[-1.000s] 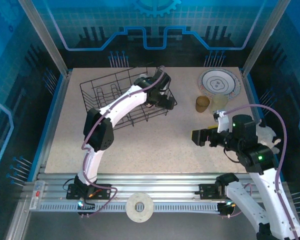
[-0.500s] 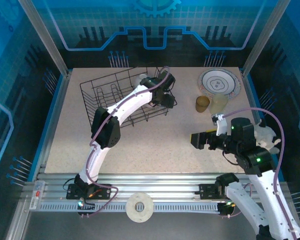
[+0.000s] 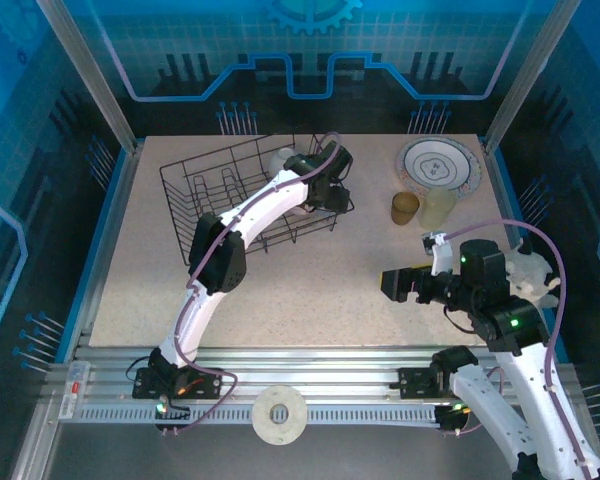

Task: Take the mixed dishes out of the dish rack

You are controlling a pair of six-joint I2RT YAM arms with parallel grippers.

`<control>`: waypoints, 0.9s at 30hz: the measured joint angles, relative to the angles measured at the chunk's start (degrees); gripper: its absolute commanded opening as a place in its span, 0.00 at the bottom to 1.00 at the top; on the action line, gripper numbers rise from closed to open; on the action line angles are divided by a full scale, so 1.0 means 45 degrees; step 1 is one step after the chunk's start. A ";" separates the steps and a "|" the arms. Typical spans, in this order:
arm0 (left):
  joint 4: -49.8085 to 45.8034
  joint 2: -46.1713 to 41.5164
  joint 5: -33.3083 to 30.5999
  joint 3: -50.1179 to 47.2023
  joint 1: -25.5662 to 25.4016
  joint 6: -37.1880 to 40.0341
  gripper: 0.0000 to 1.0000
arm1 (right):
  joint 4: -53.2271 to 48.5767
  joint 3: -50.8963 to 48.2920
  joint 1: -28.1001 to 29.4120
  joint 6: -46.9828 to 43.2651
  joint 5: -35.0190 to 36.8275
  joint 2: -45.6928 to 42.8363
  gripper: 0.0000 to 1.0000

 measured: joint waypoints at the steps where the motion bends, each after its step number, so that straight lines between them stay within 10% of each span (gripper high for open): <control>1: -0.0005 0.0044 -0.0015 0.0049 0.0000 -0.0029 0.76 | 0.0005 -0.0044 0.0000 0.0010 -0.0015 -0.0015 1.00; 27: -0.0325 0.0306 -0.0355 -0.0437 0.0301 -0.2705 0.76 | 0.0690 -0.0952 0.0000 0.0588 -0.0374 -0.0345 1.00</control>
